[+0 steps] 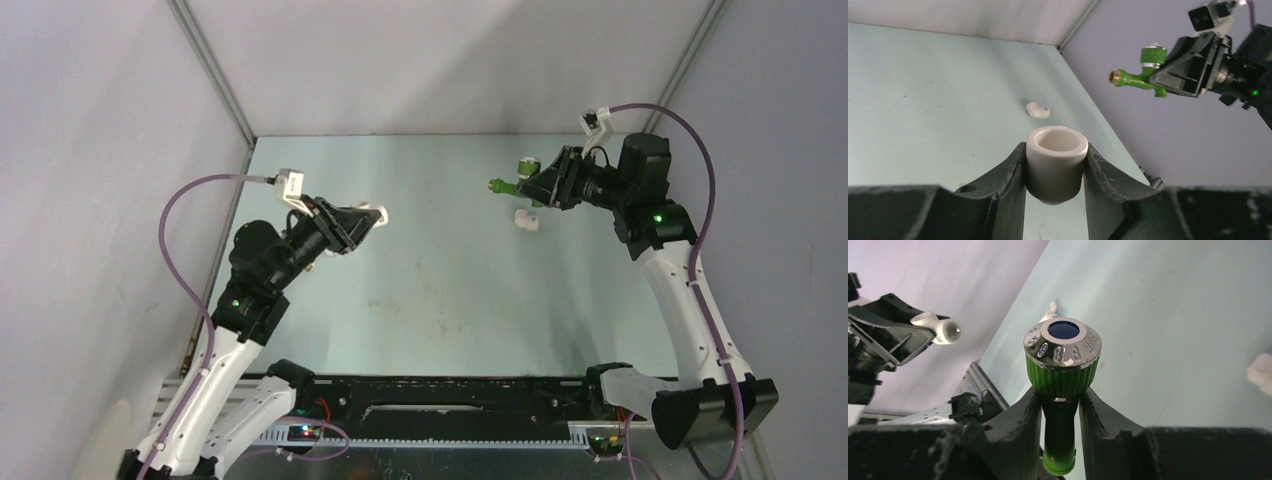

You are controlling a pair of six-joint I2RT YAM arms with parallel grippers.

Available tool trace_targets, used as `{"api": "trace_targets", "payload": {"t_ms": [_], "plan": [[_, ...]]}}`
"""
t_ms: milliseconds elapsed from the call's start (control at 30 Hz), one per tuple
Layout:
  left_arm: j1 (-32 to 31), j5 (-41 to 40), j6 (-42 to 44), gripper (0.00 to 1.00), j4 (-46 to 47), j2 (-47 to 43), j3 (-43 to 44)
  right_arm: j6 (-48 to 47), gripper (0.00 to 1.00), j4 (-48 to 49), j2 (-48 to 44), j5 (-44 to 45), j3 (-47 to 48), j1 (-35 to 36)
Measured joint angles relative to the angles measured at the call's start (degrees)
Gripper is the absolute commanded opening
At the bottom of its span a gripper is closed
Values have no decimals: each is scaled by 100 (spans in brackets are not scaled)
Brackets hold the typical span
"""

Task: Install the water faucets
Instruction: Pick up the water faucet from the center of the board.

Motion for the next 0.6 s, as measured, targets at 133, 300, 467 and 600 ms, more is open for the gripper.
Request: {"api": "trace_targets", "payload": {"t_ms": [133, 300, 467, 600], "plan": [[33, 393, -122, 0, 81, 232, 66, 455, 0, 332, 153, -525, -173, -129], [315, 1003, -640, 0, 428, 586, 343, 815, 0, 975, 157, -1086, -146, -17], [975, 1818, -1676, 0, 1403, 848, 352, 905, 0, 1152, 323, -1401, 125, 332], [1521, 2505, -2758, 0, 2468, 1113, 238, 796, 0, 1021, 673, -1517, 684, 706]]}}
